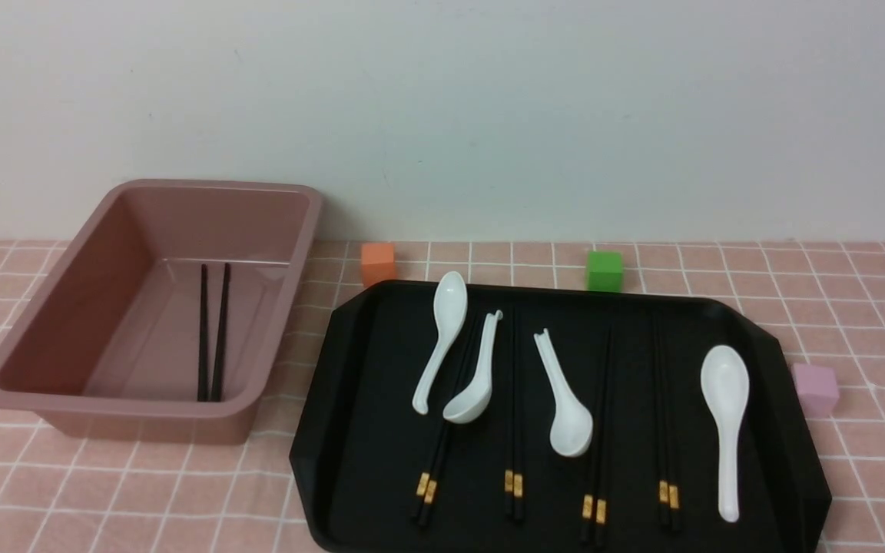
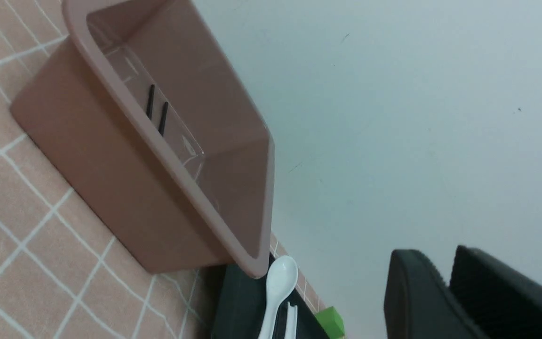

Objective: On pink tablecloth take chopsticks from black tray and put them in box.
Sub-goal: 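Reach over to the black tray and grasp a pair of chopsticks with the left gripper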

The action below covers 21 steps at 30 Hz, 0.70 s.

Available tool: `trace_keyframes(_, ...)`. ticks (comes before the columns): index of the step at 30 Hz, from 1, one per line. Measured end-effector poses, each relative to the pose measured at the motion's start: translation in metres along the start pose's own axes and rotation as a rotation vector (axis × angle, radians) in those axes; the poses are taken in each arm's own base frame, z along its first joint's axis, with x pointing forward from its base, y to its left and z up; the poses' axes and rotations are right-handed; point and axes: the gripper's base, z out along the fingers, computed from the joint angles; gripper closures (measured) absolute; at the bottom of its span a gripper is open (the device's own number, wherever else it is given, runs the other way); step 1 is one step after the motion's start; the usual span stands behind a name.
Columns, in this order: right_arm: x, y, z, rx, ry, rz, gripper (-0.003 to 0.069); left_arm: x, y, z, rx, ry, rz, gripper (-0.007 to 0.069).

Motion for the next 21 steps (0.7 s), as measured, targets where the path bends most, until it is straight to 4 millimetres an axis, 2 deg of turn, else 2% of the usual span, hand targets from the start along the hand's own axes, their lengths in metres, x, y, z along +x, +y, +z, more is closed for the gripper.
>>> trace_keyframes(2, 0.000, 0.000, 0.000, 0.000, 0.000, 0.000, 0.0419, 0.002, -0.010, -0.002, 0.015, 0.059, 0.027, 0.0491)
trace_keyframes(5, 0.000, 0.000, 0.000, 0.000, 0.000, 0.000, 0.0419, -0.005, -0.040, -0.005, 0.060, 0.126, 0.161, 0.0491)
trace_keyframes(7, 0.000, 0.000, 0.000, 0.000, 0.000, 0.000, 0.0419, -0.009, -0.059, -0.002, 0.051, 0.190, 0.246, 0.0491)
trace_keyframes(9, 0.000, 0.000, 0.000, 0.000, 0.000, 0.000, 0.0419, -0.015, -0.082, 0.009, 0.000, 0.307, 0.338, 0.0491)
trace_keyframes(10, 0.000, 0.000, 0.000, 0.000, 0.000, 0.000, 0.0419, -0.015, -0.084, 0.011, -0.006, 0.321, 0.338, 0.0491)
trace_keyframes(11, 0.000, 0.000, 0.000, 0.000, 0.000, 0.000, 0.0419, -0.017, -0.096, 0.023, -0.069, 0.446, 0.391, 0.0491)
trace_keyframes(14, 0.000, 0.000, 0.000, 0.000, 0.000, 0.000, 0.0419, -0.021, -0.108, 0.055, -0.204, 0.650, 0.451, 0.0491)
trace_keyframes(15, 0.000, 0.000, 0.000, 0.000, 0.000, 0.000, 0.0419, -0.022, -0.109, 0.058, -0.211, 0.653, 0.454, 0.0491)
trace_keyframes(16, 0.000, 0.000, 0.000, 0.000, 0.000, 0.000, 0.0419, -0.024, -0.110, 0.077, -0.281, 0.743, 0.476, 0.0492)
trace_keyframes(21, 0.000, 0.000, 0.000, 0.000, 0.000, 0.000, 0.0419, -0.015, -0.110, 0.139, -0.375, 0.920, 0.538, 0.0571)
